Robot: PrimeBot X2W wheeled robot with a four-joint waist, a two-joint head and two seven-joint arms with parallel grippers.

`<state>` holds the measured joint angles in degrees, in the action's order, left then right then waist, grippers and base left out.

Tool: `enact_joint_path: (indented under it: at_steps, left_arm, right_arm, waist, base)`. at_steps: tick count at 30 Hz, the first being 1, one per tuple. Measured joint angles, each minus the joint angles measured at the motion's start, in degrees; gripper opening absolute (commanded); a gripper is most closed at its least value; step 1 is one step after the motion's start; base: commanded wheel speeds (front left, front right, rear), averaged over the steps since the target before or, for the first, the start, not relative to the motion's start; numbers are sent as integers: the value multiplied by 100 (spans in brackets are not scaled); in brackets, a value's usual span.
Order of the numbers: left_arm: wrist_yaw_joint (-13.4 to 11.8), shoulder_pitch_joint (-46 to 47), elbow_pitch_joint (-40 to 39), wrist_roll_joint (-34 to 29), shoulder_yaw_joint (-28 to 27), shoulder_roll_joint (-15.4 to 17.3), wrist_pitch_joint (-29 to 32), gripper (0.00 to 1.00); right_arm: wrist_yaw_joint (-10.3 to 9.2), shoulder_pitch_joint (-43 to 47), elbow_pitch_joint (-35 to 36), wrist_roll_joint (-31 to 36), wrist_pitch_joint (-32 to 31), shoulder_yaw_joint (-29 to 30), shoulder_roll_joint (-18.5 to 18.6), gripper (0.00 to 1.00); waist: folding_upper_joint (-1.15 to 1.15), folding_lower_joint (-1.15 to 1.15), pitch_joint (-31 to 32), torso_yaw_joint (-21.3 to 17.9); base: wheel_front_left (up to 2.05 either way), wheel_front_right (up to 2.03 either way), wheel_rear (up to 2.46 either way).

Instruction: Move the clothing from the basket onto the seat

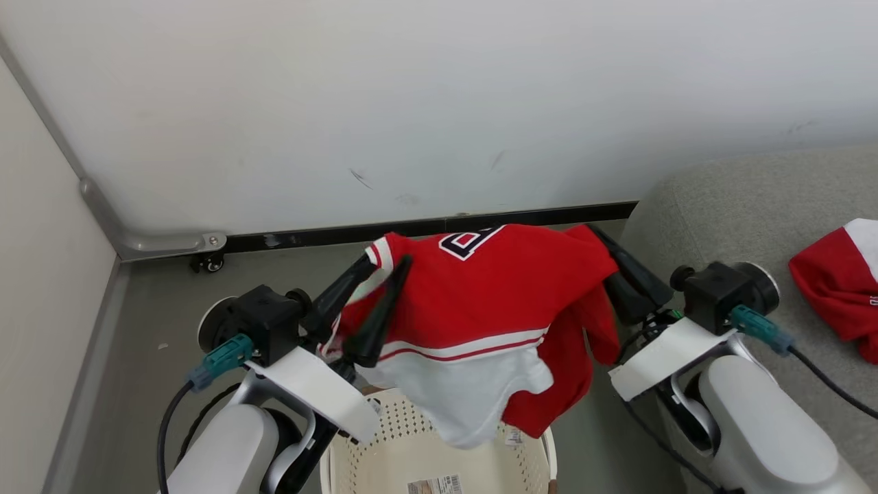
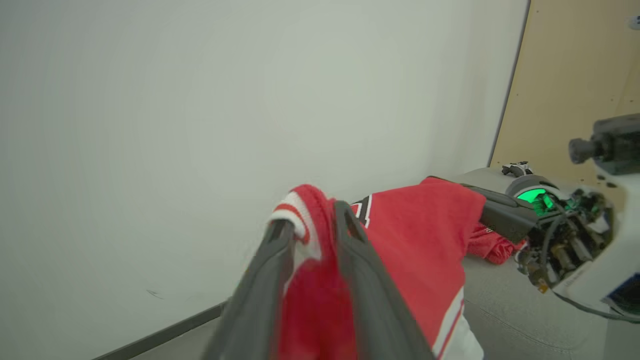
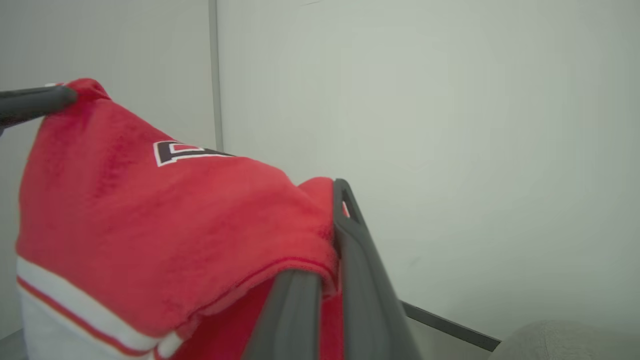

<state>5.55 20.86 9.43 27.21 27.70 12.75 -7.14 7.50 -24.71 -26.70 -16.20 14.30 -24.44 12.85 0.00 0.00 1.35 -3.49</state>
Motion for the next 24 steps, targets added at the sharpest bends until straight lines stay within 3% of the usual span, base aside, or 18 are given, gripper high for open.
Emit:
enact_joint_path:
  at_steps: [24]
  left_arm:
    - [100,-333,77,74,303,35,-374,100]
  right_arm:
    - [0,348,274,116,0,1337,443,0]
  waist:
    - [0,0,-64,-183]
  base:
    - [0,0,0]
